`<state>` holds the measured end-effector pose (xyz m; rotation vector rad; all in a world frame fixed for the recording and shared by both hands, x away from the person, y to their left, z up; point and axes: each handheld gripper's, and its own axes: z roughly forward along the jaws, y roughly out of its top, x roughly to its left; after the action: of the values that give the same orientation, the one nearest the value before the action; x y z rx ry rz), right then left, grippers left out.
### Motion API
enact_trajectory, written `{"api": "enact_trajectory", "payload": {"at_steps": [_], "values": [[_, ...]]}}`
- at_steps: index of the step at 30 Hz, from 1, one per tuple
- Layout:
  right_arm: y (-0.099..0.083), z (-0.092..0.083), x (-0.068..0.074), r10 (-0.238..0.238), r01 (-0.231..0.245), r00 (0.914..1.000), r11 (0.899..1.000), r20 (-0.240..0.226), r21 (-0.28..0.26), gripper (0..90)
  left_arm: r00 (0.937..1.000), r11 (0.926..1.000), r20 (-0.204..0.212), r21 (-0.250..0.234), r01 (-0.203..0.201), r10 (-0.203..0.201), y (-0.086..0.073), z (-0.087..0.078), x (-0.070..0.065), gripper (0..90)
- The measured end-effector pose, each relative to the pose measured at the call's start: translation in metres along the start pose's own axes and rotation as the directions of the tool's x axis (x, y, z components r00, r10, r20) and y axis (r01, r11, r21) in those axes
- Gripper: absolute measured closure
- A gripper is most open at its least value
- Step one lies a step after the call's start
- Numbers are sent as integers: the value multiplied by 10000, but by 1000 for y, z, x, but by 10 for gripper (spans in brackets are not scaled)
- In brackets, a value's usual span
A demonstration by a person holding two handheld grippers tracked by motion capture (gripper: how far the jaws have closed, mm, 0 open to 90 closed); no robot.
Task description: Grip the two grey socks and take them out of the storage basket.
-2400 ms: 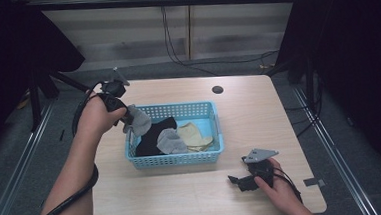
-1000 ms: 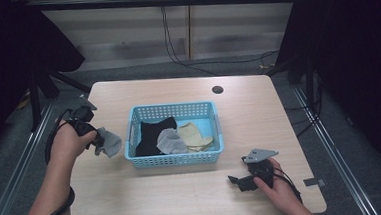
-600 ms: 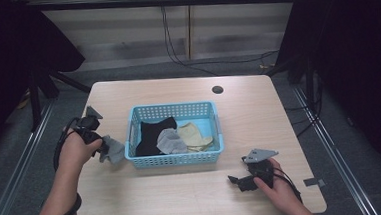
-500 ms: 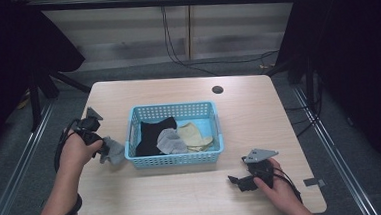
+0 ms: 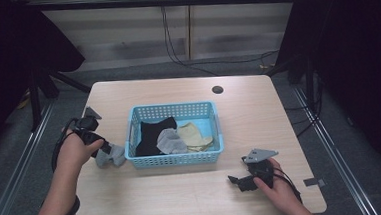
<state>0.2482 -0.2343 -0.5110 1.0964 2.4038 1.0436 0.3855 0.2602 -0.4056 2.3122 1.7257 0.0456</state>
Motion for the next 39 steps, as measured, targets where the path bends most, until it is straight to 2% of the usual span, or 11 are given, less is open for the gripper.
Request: {"api": "enact_trajectory", "payload": {"at_steps": [11, 18, 27, 34, 39], "values": [[0, 0, 0, -27, 27, 10000, 10000, 5, -19, 121, 9995, 9995, 181, -199, -262, 265, 13, -20, -13, 496], [0, 0, 0, -15, 15, 10000, 10000, 5, -14, 122, 9966, 9958, 164, -432, -802, 810, 23, -27, -31, 480], [0, 0, 0, -20, 20, 10000, 10000, 3, -13, 121, 9923, 9912, 502, -751, -1091, 1130, 32, -27, -48, 399], [0, 0, 0, -17, 17, 10000, 10000, 2, -10, 121, 9864, 9866, 668, -740, -1452, 1501, 39, -19, -64, 346], [0, 0, 0, -19, 19, 10000, 10000, 2, -13, 122, 9844, 9846, 748, -844, -1529, 1593, 42, -13, -74, 320]]}}
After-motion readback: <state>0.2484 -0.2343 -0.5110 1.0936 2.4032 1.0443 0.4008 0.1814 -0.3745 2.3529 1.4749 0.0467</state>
